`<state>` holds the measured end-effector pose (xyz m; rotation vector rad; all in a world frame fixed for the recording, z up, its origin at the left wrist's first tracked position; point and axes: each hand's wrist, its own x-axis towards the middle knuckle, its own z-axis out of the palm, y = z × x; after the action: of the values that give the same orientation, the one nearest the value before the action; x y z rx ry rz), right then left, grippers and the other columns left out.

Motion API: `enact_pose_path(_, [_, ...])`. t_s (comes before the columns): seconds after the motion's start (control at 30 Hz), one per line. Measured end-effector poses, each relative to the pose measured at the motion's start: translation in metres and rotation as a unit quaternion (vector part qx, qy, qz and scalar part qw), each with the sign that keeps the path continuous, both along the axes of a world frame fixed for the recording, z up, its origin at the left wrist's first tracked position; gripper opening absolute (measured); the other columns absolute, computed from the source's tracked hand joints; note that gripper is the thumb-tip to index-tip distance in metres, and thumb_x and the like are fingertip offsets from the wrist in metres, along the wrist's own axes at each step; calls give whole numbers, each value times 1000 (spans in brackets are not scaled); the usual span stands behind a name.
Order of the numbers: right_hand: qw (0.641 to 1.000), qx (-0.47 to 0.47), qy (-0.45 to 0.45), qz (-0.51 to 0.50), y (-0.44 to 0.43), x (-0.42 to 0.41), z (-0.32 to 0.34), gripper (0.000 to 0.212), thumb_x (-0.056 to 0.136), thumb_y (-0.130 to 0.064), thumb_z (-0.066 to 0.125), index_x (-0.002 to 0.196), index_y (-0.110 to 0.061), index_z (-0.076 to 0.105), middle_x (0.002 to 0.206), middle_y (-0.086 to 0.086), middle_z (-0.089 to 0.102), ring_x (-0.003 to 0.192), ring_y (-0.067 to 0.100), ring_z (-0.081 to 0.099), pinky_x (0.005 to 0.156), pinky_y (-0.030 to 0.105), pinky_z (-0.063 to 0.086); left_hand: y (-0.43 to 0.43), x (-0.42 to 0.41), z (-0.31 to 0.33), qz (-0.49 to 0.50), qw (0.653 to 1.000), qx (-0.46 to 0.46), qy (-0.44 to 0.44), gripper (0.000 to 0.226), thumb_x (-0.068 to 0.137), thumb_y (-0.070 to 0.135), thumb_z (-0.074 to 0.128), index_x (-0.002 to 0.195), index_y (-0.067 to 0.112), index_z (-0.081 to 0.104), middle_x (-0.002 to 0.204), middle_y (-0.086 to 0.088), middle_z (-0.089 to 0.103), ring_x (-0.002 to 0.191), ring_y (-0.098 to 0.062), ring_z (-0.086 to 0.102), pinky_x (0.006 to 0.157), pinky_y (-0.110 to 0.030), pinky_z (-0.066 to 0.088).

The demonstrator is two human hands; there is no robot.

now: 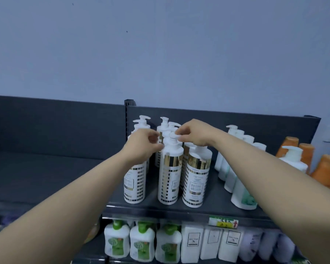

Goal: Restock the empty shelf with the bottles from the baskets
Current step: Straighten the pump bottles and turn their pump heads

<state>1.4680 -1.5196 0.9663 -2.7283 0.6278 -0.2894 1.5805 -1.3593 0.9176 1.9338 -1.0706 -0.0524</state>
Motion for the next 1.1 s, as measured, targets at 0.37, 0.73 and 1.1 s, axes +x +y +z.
enact_pose_path(0.37, [997,-33,-58,-29,2,8,-10,21,92,-15,59,96,0,73,95,15,71,80,25,65,77,36,54,-37,-24,-33,-36,996,64,48,60,81,29,76,133,23,46,117,9,60,109,-14,56,87,-29,44])
enact_pose_path(0.73, [998,35,-52,-12,3,17,-3,14,87,-20,68,88,-7,73,80,6,75,71,14,73,80,33,60,-37,5,-21,-79,989,124,23,61,81,28,77,134,20,49,109,2,59,106,-23,58,82,-27,43])
enact_pose_path(1.1, [997,-33,-13,-74,-31,35,10,35,94,-26,61,127,-17,62,131,-2,61,115,18,57,95,29,44,-34,44,48,-24,996,24,-82,38,92,15,55,130,12,58,127,0,63,111,-14,59,86,-21,40])
